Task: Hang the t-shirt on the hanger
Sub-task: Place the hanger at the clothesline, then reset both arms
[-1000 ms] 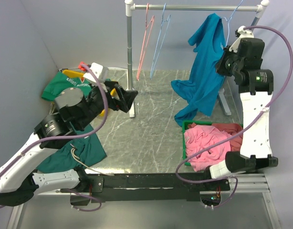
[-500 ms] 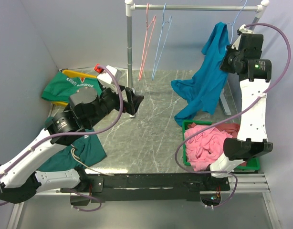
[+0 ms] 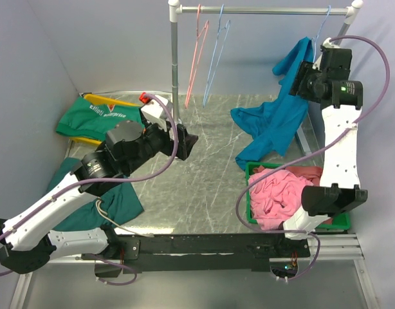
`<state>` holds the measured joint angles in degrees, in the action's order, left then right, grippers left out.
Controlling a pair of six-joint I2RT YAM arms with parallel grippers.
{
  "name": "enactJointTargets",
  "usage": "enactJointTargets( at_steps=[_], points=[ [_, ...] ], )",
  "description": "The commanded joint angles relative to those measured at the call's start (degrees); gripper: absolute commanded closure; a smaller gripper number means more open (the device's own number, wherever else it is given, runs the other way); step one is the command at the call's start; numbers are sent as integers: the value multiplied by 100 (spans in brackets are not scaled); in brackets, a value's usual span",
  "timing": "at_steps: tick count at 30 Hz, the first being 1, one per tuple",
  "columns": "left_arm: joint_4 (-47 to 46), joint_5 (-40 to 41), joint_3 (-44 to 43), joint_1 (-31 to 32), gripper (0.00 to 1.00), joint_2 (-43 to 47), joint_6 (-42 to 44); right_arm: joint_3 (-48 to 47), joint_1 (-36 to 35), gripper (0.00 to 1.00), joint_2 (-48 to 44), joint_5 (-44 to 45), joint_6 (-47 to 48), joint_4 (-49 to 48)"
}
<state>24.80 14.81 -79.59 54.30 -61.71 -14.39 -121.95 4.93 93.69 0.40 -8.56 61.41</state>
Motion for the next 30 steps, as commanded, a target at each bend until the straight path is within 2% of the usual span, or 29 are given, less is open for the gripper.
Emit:
enactJointTargets(
  at_steps=[1, 3, 6, 11, 13, 14, 15, 16, 19, 21, 25, 28, 30],
  points=[
    [-361, -118, 102, -34, 0, 54, -72, 109, 43, 18, -764, 276, -120, -418],
    [-379, -136, 76, -43, 1, 54, -134, 312, 34, 10, -1027, 258, -181, -507],
    [-467, -163, 102, -60, 1, 124, -213, 435, 34, 4, -1352, 249, -365, -490],
    [-397, -75, 154, -148, 4, 230, -502, 1355, -44, 0, -2405, 101, -611, -858],
    [-388, -48, 277, -183, 4, 308, -599, 1577, -464, 0, -2653, 222, -664, -1051],
    [-379, -5, 312, -244, 4, 335, -713, 1691, -815, 0, -2811, 362, -656, -1087],
    [-379, 13, 417, -288, 4, 361, -784, 1744, -1540, 0, -2856, 607, -656, -1122],
    [-379, -4, 479, -332, 3, 431, -906, 1806, -1878, 0, -2900, 932, -682, -1209],
    [-458, 13, 830, -473, 4, 607, -1170, 2446, -2838, 0, -3154, 1136, -918, -1734],
    [-458, 83, 1119, -561, 4, 660, -1285, 3184, -3224, 0, -3400, 1067, -1094, -2105],
    [-379, 101, 1551, -667, 4, 678, -1636, 4379, -4646, 0, -3568, 1663, -1568, -3018],
    [-370, 259, 1894, -675, 3, 696, -1908, 5249, -5036, 0, -3620, 1823, -1806, -3676],
    [-476, 391, 2201, -667, 4, 783, -2084, 5874, -5151, 0, -3717, 1516, -1886, -4273]
  ],
)
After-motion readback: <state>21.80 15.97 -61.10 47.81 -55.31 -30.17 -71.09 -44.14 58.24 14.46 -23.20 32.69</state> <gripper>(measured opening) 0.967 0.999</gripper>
